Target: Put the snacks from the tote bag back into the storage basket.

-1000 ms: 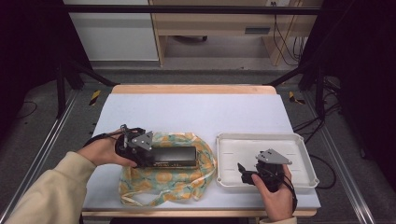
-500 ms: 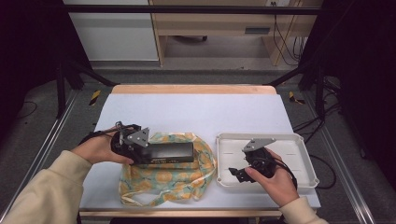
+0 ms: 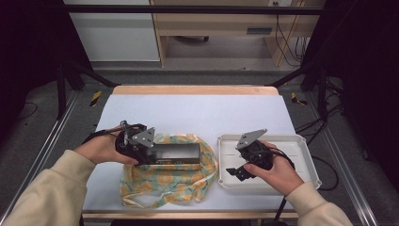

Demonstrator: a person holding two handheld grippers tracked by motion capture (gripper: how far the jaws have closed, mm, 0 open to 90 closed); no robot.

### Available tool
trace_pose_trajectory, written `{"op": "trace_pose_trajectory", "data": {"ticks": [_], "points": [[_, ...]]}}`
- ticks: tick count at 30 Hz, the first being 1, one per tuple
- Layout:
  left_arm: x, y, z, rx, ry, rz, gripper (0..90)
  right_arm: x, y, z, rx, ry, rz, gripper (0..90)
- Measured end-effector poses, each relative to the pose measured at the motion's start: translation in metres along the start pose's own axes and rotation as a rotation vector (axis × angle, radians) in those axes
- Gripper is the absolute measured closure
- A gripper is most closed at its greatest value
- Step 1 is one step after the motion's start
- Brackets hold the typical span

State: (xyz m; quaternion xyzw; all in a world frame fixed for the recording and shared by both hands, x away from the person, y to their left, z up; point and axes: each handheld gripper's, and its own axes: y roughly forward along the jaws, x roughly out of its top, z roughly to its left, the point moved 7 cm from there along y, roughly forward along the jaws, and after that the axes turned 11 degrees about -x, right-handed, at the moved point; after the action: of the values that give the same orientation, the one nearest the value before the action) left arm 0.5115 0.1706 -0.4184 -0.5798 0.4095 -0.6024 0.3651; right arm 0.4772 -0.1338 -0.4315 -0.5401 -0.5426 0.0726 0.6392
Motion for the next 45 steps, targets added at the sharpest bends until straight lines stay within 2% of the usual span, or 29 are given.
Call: {"op": "trace_pose_trajectory", "data": {"ticks": [6, 7, 8, 12, 19, 27, 28, 29, 30, 33, 38, 42, 45], "points": [[0.007, 0.001, -0.001, -0.007, 0.001, 0.009, 42.6, 0.024, -0.009, 0.0, -0.038, -0.119, -0.004, 12.1], [0.008, 0.001, -0.002, -0.007, 0.008, 0.009, 42.6, 0.028, -0.011, 0.002, -0.028, -0.157, 0.001, 11.5], [0.01, 0.001, -0.002, -0.009, 0.012, 0.012, 42.6, 0.031, -0.011, 0.003, -0.021, -0.174, 0.002, 11.8], [0.018, 0.001, -0.003, -0.011, 0.023, 0.025, 42.6, 0.04, -0.012, 0.003, -0.013, -0.222, 0.014, 13.4], [0.024, -0.003, -0.006, -0.014, 0.021, 0.021, 42.7, 0.048, -0.016, 0.004, 0.006, -0.246, 0.019, 11.5], [0.034, 0.0, -0.005, -0.018, 0.02, 0.047, 42.6, 0.053, -0.017, 0.01, 0.028, -0.27, 0.027, 12.2], [0.034, 0.0, -0.005, -0.018, 0.021, 0.051, 42.6, 0.055, -0.017, 0.009, 0.007, -0.283, 0.008, 16.6], [0.035, 0.002, -0.006, -0.017, 0.026, 0.059, 42.6, 0.057, -0.017, 0.008, -0.014, -0.29, 0.004, 17.7], [0.036, 0.003, -0.006, -0.02, 0.028, 0.065, 42.6, 0.058, -0.017, 0.009, -0.013, -0.294, 0.0, 16.7], [0.037, 0.007, -0.007, -0.021, 0.031, 0.073, 42.6, 0.058, -0.016, 0.012, 0.005, -0.305, 0.003, 15.5], [0.045, 0.009, -0.006, -0.026, 0.029, 0.053, 42.6, 0.059, -0.014, 0.017, 0.024, -0.303, 0.03, 12.0], [0.047, 0.01, -0.004, -0.028, 0.037, 0.055, 42.6, 0.058, -0.011, 0.015, 0.033, -0.3, 0.034, 9.4], [0.05, 0.012, -0.006, -0.029, 0.041, 0.055, 42.6, 0.059, -0.008, 0.015, 0.065, -0.311, 0.03, 7.7]]}}
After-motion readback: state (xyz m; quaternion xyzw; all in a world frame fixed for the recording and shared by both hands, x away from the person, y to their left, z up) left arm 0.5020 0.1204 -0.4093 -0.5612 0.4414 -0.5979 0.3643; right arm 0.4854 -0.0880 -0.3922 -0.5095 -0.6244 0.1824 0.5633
